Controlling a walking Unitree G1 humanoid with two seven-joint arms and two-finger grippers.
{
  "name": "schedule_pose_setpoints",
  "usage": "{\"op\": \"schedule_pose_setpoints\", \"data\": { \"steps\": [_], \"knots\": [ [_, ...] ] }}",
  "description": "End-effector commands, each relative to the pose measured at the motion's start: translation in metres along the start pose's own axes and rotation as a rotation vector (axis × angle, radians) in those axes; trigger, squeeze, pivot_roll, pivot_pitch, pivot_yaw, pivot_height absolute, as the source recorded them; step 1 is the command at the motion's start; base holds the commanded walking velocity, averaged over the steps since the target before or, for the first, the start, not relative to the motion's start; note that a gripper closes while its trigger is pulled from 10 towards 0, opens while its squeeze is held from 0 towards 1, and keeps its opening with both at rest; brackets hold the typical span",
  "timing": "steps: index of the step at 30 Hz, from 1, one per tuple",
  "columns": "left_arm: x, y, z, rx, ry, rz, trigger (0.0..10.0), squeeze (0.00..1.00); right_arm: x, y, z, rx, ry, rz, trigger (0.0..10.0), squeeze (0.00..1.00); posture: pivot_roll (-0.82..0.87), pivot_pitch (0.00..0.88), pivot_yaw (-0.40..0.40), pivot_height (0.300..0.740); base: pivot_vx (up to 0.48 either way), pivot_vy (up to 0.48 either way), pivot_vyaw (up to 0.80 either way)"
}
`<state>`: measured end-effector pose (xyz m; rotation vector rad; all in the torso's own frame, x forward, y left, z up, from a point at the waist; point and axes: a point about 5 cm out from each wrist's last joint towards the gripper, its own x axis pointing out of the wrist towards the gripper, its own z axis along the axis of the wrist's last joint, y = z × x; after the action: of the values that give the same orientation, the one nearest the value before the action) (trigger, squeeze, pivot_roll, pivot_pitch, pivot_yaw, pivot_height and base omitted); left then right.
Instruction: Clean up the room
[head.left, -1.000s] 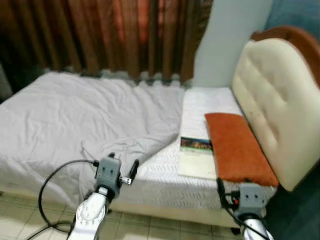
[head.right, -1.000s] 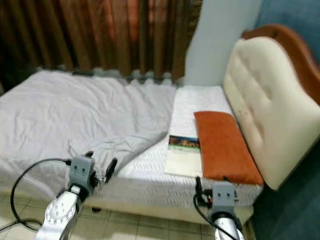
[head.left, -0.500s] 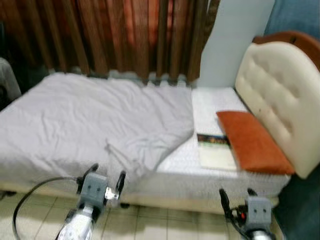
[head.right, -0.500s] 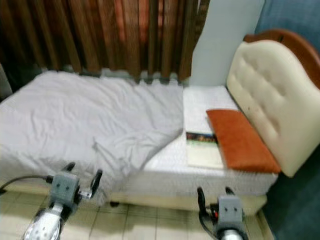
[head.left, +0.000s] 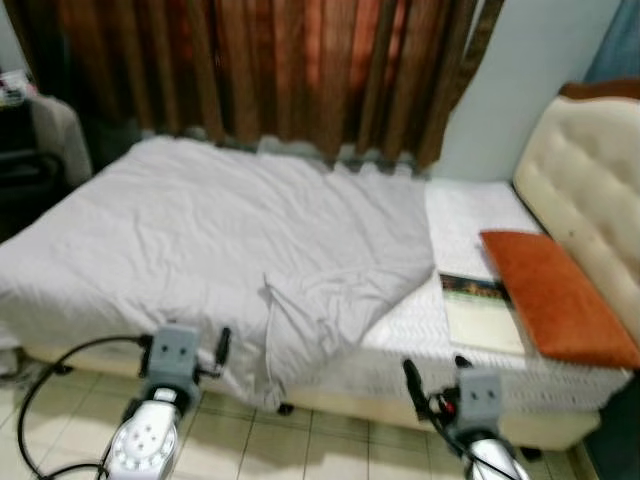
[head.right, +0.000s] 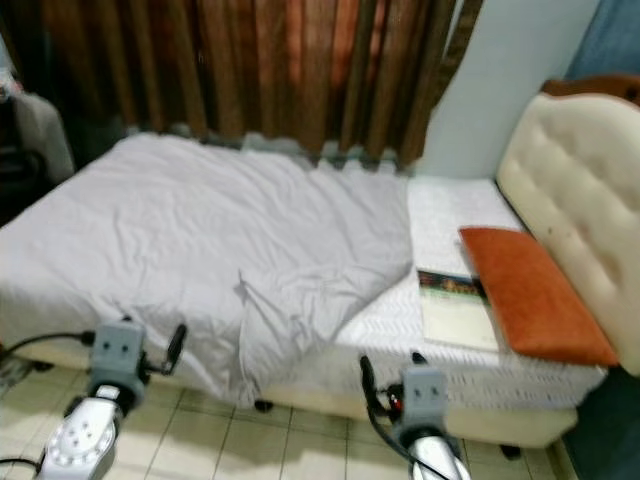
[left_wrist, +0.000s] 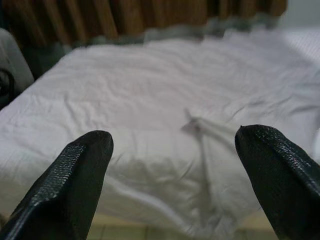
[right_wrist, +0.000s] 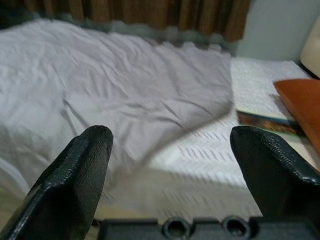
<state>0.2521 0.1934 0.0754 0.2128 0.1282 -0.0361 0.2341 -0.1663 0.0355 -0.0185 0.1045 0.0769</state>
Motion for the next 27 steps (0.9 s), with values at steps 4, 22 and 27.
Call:
{"op": "schedule_pose_setpoints", "data": {
  "steps": [4,22,27],
  "knots": [
    [0.009,-0.007,0.004,-0.004,0.002,-0.022,10.0,0.0,-0.003,-0.011,-0.004,-0.01,0.022,-0.02,10.0,0.0,0.02,0.03,-0.057,0.74,0.43,0.0,0.0],
    [0.014,-0.008,0.009,0.0,-0.015,-0.042,10.0,0.0,0.007,-0.008,-0.003,-0.007,0.032,0.003,10.0,0.0,0.03,0.047,-0.055,0.74,0.435,0.0,-0.21],
    [0.014,-0.008,0.008,0.002,-0.013,-0.042,10.0,0.0,0.008,-0.008,-0.003,-0.006,0.031,0.005,10.0,0.0,0.03,0.048,-0.055,0.74,0.442,0.0,0.0]
  ]
}}
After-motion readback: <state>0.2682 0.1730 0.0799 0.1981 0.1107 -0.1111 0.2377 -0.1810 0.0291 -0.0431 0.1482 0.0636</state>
